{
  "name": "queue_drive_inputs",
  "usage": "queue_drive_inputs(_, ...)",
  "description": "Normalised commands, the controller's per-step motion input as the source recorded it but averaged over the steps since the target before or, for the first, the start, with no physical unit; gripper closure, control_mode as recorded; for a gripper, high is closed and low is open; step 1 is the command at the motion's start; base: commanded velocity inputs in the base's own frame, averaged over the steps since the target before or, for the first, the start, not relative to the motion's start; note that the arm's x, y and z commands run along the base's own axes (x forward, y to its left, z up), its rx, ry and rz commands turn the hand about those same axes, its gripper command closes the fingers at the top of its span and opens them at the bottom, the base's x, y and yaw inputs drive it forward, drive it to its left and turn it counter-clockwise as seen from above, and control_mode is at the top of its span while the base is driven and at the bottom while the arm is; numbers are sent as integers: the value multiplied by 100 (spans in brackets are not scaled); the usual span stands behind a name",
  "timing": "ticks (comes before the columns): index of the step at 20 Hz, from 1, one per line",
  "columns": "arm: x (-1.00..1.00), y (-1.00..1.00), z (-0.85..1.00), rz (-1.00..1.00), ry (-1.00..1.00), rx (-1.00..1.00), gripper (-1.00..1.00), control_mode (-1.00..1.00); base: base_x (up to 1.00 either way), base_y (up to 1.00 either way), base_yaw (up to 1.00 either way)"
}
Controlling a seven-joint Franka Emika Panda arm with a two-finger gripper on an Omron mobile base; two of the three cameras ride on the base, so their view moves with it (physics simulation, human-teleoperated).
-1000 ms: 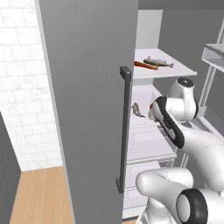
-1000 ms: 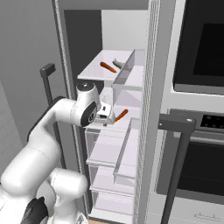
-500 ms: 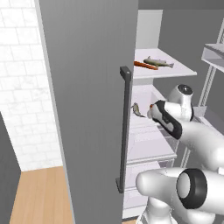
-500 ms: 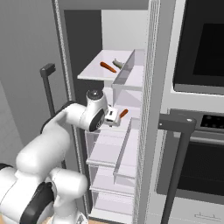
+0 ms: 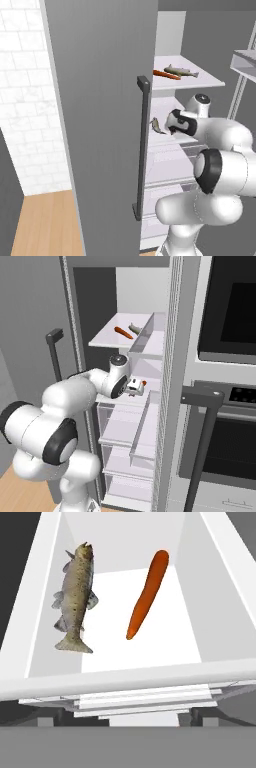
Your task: Place one carrot and one fish in each tupperware on the nearby counter, to pack two identical lunches.
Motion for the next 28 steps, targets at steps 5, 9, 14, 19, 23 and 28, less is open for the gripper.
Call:
queue_drive_inputs(5,58,-5,-21,0,0,0,-100,-100,0,0,0)
queue_drive_inputs(9,51,-11,-25,0,0,0,-100,-100,0,0,0)
queue_drive_inputs(14,46,-17,-23,0,0,0,-100,-100,0,0,0)
queue_drive_inputs(19,55,-10,-29,0,0,0,-100,-100,0,0,0)
queue_drive_inputs(23,63,-9,-36,0,0,0,-100,-100,0,0,0)
queue_drive_inputs(28,59,-8,-52,0,0,0,100,-100,0,0,0)
